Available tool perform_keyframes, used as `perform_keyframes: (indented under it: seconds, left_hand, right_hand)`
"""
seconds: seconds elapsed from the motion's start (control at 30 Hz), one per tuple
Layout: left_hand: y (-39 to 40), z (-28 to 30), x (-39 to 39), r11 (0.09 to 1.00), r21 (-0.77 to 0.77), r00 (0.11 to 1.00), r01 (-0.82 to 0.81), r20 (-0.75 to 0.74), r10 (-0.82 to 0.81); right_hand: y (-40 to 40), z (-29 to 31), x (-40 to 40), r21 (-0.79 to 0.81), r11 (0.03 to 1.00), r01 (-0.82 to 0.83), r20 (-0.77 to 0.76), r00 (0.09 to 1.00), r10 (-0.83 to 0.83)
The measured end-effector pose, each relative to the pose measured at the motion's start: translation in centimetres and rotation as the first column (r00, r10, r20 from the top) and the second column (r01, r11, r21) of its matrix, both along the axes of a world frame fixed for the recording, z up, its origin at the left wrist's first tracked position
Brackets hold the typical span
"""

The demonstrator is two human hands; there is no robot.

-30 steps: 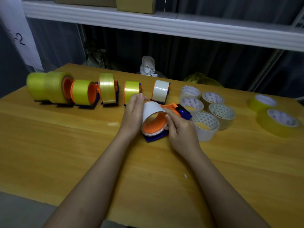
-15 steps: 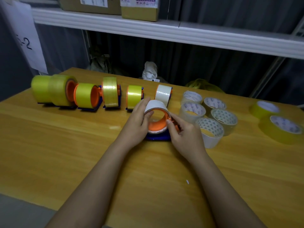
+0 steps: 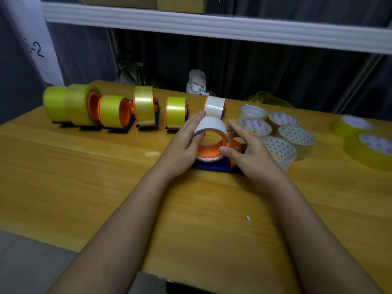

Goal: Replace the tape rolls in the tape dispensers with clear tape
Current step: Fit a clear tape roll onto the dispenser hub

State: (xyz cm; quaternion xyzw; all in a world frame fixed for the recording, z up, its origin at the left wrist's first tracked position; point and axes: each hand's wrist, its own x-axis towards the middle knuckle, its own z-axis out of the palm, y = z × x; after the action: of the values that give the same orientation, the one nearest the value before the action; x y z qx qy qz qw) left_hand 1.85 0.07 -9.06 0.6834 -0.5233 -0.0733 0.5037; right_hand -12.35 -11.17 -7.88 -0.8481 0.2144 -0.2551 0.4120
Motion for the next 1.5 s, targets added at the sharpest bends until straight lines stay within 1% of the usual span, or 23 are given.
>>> perform_keyframes:
  seconds: [0.1,0.27,0.57,0.7,0.9,0.93,1.07,1.2,1.5]
  left_hand:
    - [0.08,-0.04,0.21,1.0,0.016,1.0,0.006,-0.024,-0.006]
    - [0.29,0.0,0.23,1.0,0.015,0.999,0.024,-0.044,-0.023]
    - [-0.13,-0.36,0.08,0.998,0.048,0.999,-0.031,0.025,0.03]
    - [-0.1,-0.34,0.17,0.998,0.054,0.999,-0.031,0.044,0.029]
    - [0.05,-0.19,0.23,0.998,0.065,0.999,-0.028,0.017,0.027]
    - [0.08,-0.15,0.22,0.998,0.064,1.0,-0.024,0.01,0.024]
    - [0.03,-0.34,0.1,0.999,0.046,1.0,-0.015,0.015,0.014]
    - [-0.04,-0.38,0.02,0.999,0.043,0.999,-0.01,0.039,0.009]
    - [-0.21,-0.3,-0.08,1.0,0.016,0.998,-0.022,0.066,0.02]
  right_hand:
    - [-0.31,0.04,-0.17,0.017,0.999,-0.031,-0.041,0.999,0.032]
    - [-0.36,-0.12,0.11,0.041,0.999,-0.024,-0.016,1.0,0.025]
    - [-0.21,-0.28,0.26,-0.063,0.998,0.019,-0.039,0.999,-0.022]
    - [-0.35,-0.09,0.28,-0.02,1.0,0.003,-0.011,1.0,-0.003]
    - [-0.38,0.29,-0.25,0.143,0.986,-0.089,0.044,0.996,0.084]
    - [-0.41,0.31,-0.3,0.143,0.986,-0.087,0.046,0.996,0.082]
    - [-0.49,0.1,-0.19,0.06,0.997,-0.039,0.033,0.999,0.038]
    - [-0.59,0.25,-0.44,0.061,0.998,-0.035,0.024,0.999,0.033]
    - [-0.59,0.46,-0.52,-0.009,1.0,-0.022,0.011,1.0,0.022]
